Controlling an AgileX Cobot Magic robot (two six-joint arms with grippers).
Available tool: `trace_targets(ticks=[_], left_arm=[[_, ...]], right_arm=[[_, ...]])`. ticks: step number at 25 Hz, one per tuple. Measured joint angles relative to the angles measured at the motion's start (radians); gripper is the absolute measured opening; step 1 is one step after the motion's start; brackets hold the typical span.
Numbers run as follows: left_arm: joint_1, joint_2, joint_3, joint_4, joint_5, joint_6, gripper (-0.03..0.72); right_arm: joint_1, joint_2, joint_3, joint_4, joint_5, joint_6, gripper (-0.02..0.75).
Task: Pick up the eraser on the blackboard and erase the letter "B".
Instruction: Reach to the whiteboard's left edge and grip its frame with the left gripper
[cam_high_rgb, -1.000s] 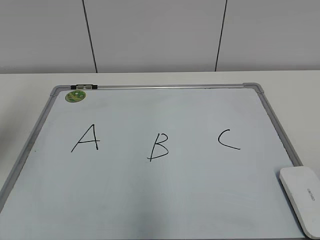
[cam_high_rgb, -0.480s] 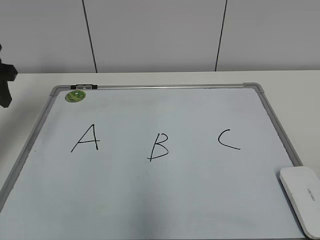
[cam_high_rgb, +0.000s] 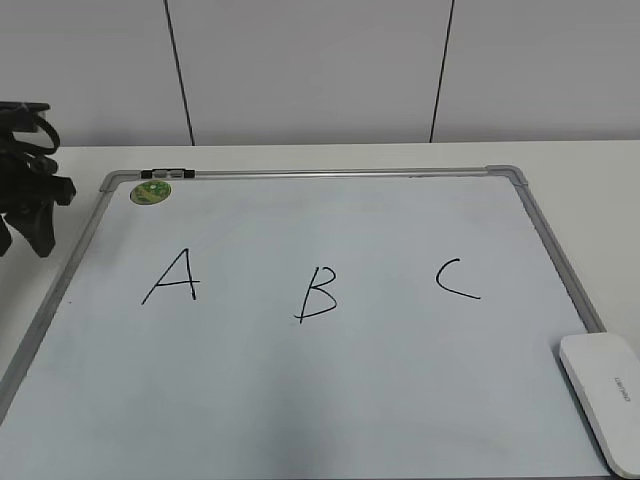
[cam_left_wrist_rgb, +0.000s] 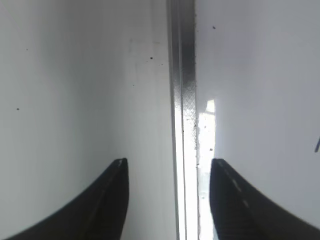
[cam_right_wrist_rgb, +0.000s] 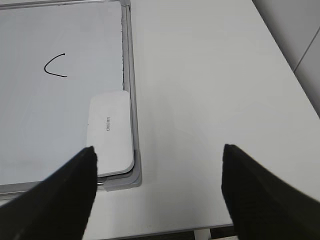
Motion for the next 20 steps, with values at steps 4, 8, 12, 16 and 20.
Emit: trace_targets(ticks=[4,8,12,16,20], left_arm=[[0.000,0.056,-0.003,-0.002,-0.002,0.000,0.378],[0.000,0.094,-0.005,-0.001,-0.007,0.000,0.376],[0.000,0.114,-0.005,-0.001,-0.017,0.000,0.375],[0.000,0.116,-0.005,-0.001,-0.056,0.000,0.374],[0.000,0.120,-0.005,-0.001,-0.078,0.000,0.374]], right_arm=[[0.000,0.000,0.000,0.000,0.000,0.000,0.573],[0.000,0.000,0.000,0.000,0.000,0.000,0.573],[0.000,0.000,0.000,0.000,0.000,0.000,0.573],[0.000,0.000,0.000,0.000,0.000,0.000,0.573],[0.000,0.000,0.000,0.000,0.000,0.000,0.573]])
